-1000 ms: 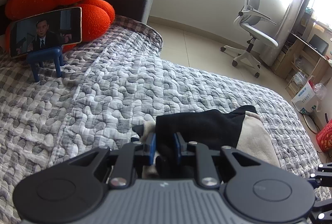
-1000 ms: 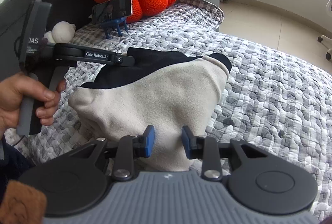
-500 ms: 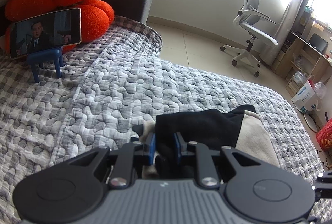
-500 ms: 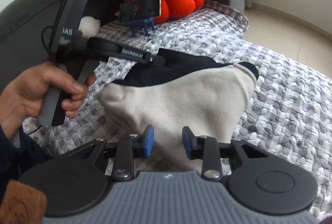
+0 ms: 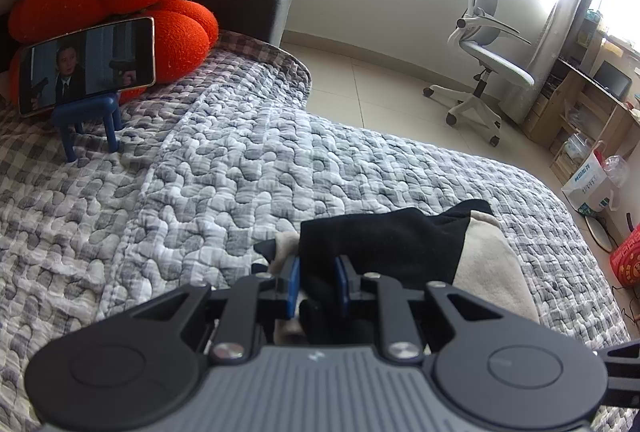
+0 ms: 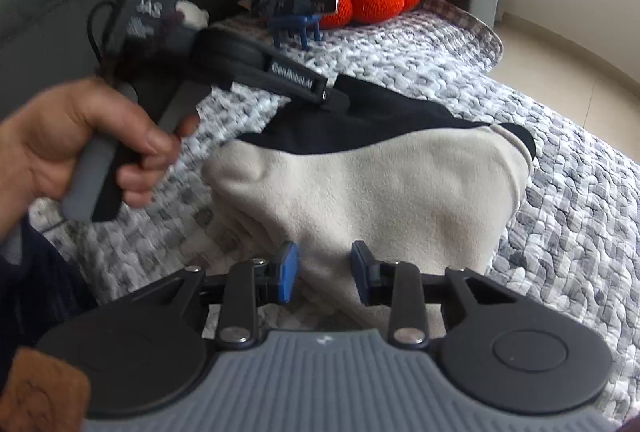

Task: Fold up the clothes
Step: 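Move the right gripper to the folded garment edge while the left gripper holds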

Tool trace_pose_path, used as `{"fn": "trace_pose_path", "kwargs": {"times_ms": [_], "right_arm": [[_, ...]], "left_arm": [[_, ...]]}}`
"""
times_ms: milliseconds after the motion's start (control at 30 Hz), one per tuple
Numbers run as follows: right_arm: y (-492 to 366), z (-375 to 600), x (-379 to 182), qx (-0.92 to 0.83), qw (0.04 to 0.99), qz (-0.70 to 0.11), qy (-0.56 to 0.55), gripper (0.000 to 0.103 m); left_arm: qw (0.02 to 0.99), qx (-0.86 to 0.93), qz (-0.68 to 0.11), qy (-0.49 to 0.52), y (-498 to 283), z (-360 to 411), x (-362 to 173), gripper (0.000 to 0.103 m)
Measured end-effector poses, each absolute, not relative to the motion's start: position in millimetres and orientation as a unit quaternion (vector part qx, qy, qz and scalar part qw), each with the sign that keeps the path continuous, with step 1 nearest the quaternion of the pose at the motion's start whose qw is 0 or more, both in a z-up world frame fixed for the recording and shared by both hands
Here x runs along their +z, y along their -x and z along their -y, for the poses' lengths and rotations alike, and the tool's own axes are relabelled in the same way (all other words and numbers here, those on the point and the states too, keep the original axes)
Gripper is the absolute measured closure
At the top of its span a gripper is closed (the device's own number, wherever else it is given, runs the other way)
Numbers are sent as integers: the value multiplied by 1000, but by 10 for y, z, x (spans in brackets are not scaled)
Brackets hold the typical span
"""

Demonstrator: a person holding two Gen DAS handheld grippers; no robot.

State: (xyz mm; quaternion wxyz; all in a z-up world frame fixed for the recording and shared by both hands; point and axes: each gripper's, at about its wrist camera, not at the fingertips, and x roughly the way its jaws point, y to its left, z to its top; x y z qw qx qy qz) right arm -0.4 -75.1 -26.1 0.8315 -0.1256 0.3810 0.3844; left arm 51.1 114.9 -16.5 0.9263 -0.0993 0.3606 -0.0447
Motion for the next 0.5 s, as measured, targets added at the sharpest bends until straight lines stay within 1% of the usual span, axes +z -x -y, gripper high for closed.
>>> {"fn": "trace_pose_path", "kwargs": {"times_ms": [100,133,167,233,367,500], "right_arm": [[32,729,-212,390,836,-364,125,66],[39,736,-179,394,838,-357,119,67],[54,732,-154,400,839,-349,118,69],[67,706,-133,403,842,-339,117,70],[76,625,-122,408,846,-323,115,71],[101,486,-97,423,844,-310,112,72]], "left_arm": [[924,-51,-362,108,-504,-1187,-147,82],[923,-54,-363,113,-501,-1206,-138,80],[922,-56,-363,121,-491,-1233,-126,78],[919,-61,-363,142,-457,-1298,-99,75],[919,-58,-360,147,-383,-1353,-64,58],[917,-51,-361,163,-363,-1445,-69,57]]}}
